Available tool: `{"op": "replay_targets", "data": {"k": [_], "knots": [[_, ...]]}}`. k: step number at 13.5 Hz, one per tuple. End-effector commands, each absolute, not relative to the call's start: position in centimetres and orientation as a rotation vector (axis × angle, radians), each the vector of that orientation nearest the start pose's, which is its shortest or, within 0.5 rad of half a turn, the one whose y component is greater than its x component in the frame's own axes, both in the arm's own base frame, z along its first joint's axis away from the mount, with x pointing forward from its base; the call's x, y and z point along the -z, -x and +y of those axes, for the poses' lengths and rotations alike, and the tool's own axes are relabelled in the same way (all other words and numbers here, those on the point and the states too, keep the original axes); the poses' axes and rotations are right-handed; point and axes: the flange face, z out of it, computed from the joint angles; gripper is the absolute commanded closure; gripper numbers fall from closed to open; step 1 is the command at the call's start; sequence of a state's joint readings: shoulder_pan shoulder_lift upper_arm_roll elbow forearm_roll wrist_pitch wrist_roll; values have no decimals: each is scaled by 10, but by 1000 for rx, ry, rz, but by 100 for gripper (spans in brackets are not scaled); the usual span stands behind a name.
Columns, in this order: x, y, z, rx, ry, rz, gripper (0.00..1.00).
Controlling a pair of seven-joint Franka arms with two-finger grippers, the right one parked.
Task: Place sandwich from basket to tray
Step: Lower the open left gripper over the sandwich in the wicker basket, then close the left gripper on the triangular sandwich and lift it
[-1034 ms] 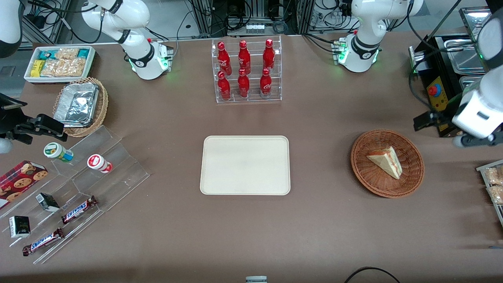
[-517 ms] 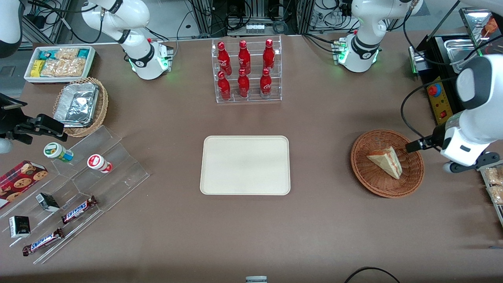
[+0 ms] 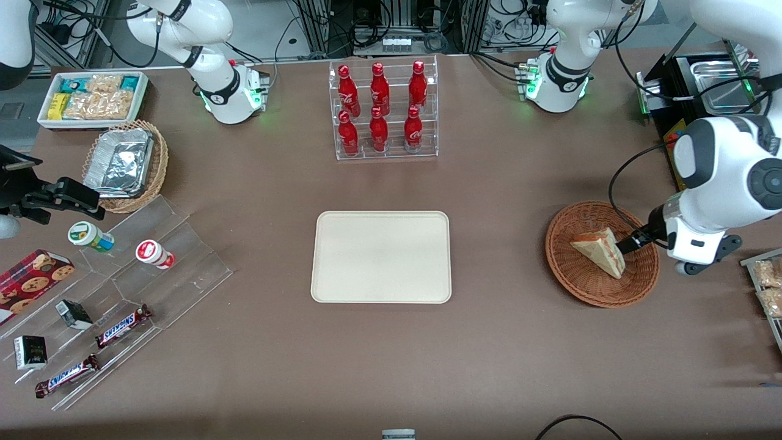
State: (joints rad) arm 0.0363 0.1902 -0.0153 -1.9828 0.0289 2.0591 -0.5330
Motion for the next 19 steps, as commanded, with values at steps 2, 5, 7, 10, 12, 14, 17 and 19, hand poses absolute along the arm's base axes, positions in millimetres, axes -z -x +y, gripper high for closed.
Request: {"op": "replay_targets", "data": {"k": [2,5,7,10,12,14,17,19], "knots": [[-319,-561,11,-57,2959,-954,0],[-285,-554,8,-66,2945,-995,0],[-273,-553,8,-93,2940,-993,0],[-251,-557,4,-86,2915,-1079,0],[-236,-557,-1,-86,2898,-1119,11],[-236,-557,1,-90,2895,-1119,28],[-237,-555,4,-114,2895,-1087,56],[-250,-556,2,-129,2890,-1073,58]]}}
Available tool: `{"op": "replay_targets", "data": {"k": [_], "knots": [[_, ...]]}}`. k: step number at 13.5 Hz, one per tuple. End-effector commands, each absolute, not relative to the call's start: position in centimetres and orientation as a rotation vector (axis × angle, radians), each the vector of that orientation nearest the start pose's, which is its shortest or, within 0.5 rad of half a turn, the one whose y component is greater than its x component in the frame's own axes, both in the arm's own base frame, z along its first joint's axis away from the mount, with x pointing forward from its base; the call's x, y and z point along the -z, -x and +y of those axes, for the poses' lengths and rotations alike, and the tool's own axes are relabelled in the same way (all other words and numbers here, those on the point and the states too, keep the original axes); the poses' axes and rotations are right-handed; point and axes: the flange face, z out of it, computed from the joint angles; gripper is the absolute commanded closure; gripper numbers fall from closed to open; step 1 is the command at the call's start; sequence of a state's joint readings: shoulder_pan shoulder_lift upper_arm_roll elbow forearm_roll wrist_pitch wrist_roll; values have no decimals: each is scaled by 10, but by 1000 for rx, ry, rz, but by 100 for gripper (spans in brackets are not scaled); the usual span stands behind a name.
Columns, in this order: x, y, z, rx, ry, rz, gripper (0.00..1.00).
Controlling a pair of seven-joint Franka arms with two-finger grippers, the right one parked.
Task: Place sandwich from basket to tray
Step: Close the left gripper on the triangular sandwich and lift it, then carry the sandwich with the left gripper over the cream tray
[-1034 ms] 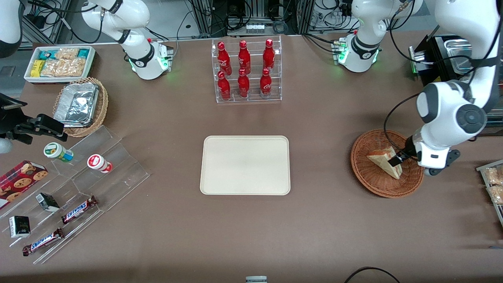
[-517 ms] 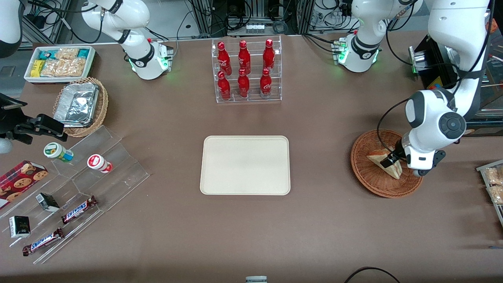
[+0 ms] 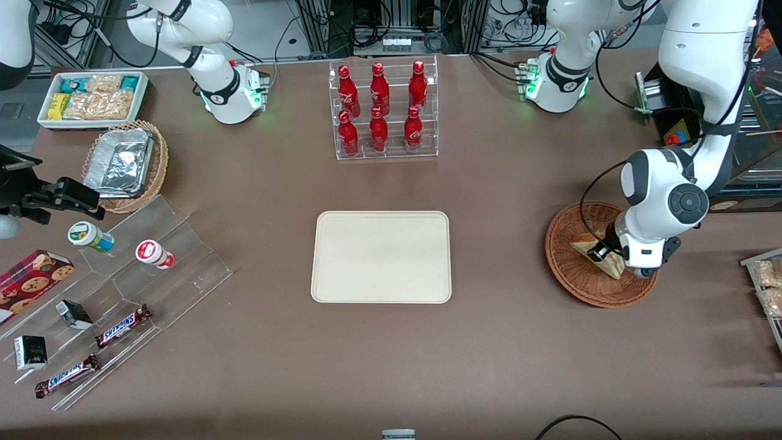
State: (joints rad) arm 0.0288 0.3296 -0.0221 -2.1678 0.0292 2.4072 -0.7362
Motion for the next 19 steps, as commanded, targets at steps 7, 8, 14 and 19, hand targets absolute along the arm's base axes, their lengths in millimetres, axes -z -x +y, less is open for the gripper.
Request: {"op": "replay_targets", "data": {"k": [7,8,14,19], "knots": [[-333,-586,-110,-121,2949,-773,52],[-335,-583,-129,-114,2960,-730,53],[-322,-577,-260,-73,3053,-427,65],[-305,-577,-335,-31,3100,-279,65]]}}
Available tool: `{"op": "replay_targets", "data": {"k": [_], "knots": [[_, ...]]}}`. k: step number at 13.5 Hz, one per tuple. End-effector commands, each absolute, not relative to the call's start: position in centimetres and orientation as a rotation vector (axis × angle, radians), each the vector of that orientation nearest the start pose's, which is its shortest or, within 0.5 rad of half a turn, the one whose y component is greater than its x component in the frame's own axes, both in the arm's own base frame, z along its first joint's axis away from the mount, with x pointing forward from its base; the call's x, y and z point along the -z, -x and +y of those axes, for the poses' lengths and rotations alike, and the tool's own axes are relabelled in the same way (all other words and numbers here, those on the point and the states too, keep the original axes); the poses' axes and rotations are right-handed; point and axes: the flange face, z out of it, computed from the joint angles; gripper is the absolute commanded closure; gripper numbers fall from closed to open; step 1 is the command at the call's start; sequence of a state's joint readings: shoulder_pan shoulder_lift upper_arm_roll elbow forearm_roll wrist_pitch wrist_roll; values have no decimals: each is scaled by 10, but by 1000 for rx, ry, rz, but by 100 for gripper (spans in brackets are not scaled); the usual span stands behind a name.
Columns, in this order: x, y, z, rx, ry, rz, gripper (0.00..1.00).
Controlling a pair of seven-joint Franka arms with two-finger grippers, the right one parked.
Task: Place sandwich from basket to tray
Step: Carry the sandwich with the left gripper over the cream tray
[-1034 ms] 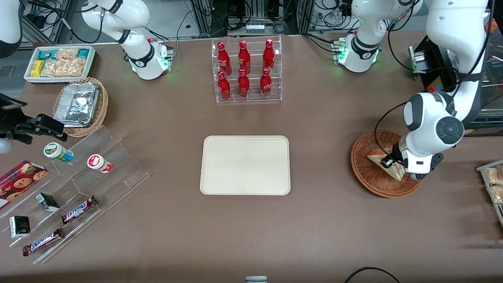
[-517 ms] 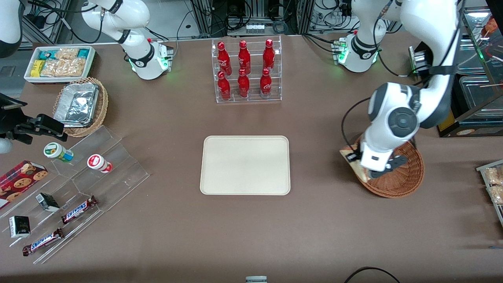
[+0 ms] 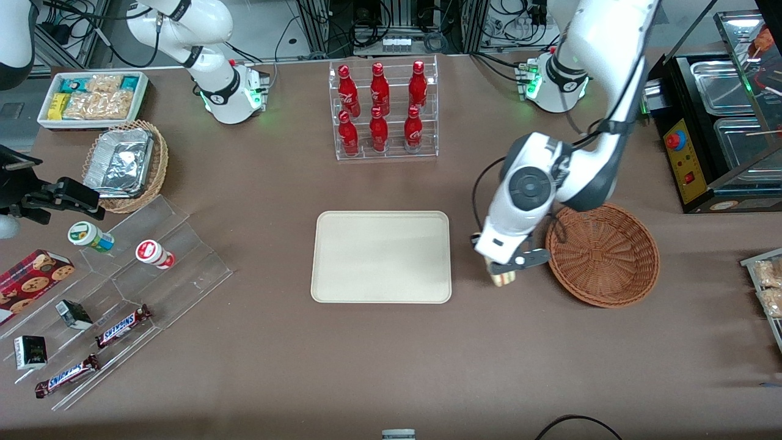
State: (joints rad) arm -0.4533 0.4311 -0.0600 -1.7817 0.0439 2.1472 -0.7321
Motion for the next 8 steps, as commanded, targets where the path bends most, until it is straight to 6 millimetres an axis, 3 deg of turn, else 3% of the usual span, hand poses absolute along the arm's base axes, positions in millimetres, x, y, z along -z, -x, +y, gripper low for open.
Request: {"op": "replay_targets", "data": {"k": [1,8], "knots": [[-299,-575,-349,-10,3133,-274,67],[-269,-543,-433,25,3180,-92,62]]}}
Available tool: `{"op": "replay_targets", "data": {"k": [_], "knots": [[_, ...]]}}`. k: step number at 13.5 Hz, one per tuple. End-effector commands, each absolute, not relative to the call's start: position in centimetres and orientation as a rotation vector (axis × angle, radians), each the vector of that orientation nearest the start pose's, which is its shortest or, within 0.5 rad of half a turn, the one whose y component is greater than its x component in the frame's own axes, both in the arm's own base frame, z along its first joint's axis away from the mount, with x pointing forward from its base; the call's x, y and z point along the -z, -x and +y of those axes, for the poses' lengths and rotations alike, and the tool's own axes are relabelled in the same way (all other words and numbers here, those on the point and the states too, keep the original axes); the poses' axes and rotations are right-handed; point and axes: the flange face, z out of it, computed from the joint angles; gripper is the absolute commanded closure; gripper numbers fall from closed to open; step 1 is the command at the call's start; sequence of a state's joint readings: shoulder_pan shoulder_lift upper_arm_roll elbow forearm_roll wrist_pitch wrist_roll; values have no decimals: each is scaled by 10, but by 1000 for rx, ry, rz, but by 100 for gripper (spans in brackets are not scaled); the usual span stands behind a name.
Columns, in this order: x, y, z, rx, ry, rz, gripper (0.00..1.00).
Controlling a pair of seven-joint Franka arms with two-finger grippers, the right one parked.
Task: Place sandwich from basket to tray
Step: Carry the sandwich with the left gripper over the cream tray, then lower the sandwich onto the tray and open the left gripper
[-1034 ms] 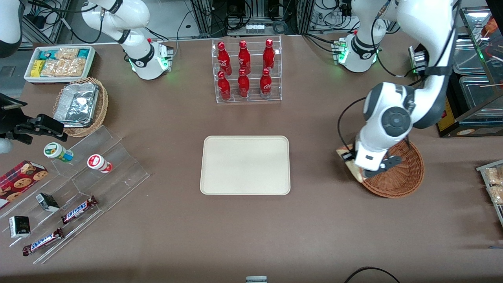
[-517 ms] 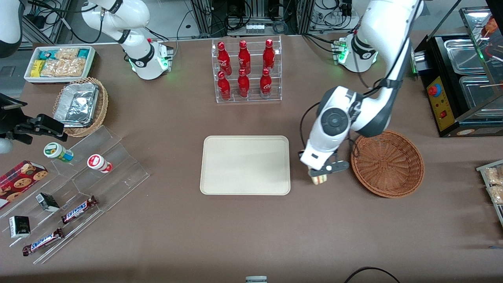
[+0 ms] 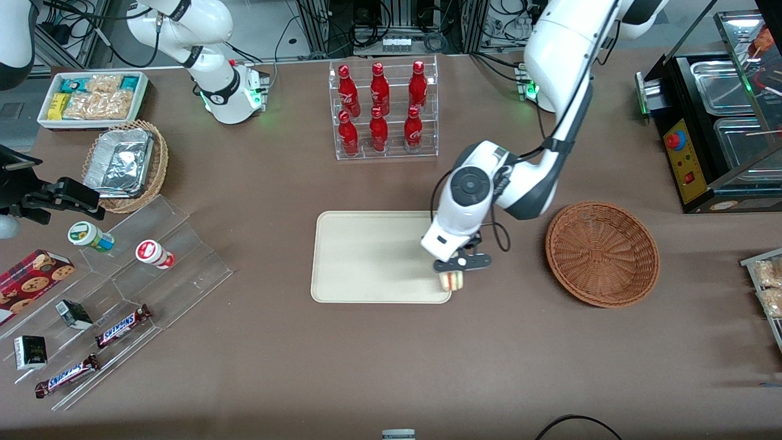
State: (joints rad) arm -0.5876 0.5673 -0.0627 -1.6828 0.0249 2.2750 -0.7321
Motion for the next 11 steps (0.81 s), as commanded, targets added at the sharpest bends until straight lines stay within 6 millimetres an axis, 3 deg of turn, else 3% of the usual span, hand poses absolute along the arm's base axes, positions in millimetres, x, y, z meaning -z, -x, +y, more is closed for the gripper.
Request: {"op": "replay_targets", "data": {"k": [1,5,11], "knots": [[-267,-540,-436,22,3177,-74,62],[-250,-527,-455,-10,3166,80,63],[-239,-533,-460,-6,3165,118,61]]}}
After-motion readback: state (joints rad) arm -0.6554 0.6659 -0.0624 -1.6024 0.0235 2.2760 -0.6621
